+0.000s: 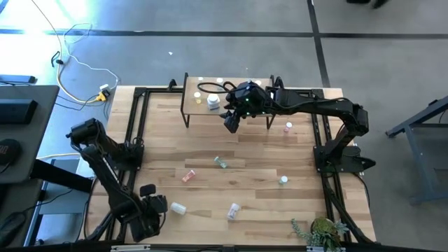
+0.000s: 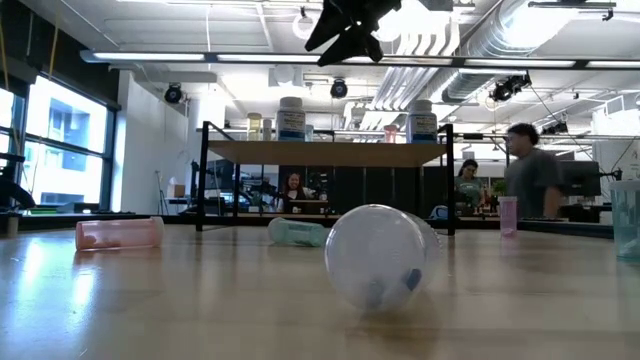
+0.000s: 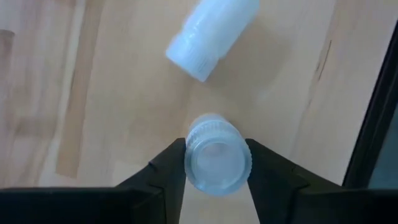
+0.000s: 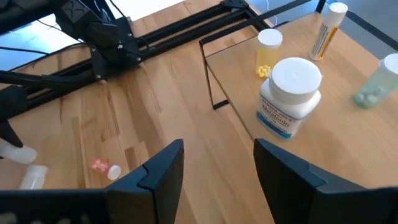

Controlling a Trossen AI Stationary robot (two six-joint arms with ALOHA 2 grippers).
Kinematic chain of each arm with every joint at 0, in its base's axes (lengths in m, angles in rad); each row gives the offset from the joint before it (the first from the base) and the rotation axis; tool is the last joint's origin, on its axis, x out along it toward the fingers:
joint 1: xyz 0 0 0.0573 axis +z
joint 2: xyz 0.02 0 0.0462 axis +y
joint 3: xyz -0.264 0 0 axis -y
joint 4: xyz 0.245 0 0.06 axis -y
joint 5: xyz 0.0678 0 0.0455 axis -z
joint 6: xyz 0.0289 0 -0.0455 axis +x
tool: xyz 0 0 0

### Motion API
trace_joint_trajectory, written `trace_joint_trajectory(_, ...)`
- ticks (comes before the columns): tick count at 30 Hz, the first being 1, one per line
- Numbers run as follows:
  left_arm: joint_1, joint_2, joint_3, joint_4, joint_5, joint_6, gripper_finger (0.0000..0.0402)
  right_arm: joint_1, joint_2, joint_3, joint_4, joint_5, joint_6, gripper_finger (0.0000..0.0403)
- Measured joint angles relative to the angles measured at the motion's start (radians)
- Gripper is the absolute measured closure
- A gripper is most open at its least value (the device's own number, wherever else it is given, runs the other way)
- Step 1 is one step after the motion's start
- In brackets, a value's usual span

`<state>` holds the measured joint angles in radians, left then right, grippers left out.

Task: Pick and place medicine bottles onto shelf by color
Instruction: Put the white pill bottle on the shelf

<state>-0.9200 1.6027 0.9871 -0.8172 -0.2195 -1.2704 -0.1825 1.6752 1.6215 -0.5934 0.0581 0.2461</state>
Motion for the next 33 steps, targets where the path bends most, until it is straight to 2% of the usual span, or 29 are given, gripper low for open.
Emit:
trace_joint_trajectory(7, 0.080, -0.106, 0.000, -0.074, -0.048, 0.054, 0.0267, -0.001, 0.000, 0.000, 0.005, -0.001, 0.001, 0.0217)
trace_joint_trajectory(15, 0.257, -0.310, 0.000, -0.187, -0.103, 0.194, 0.0265, -0.028, 0.000, 0.000, 0.006, -0.003, 0.017, 0.0217)
trace_joint_trajectory(26, 0.603, -0.603, 0.006, -0.295, -0.145, 0.457, 0.0263, -0.124, -0.035, 0.000, 0.008, -0.002, 0.001, 0.0217)
trace_joint_trajectory(33, 0.866, -0.684, 0.084, -0.363, -0.169, 0.663, 0.0262, -0.203, -0.050, 0.000, 0.008, -0.002, -0.011, 0.0217)
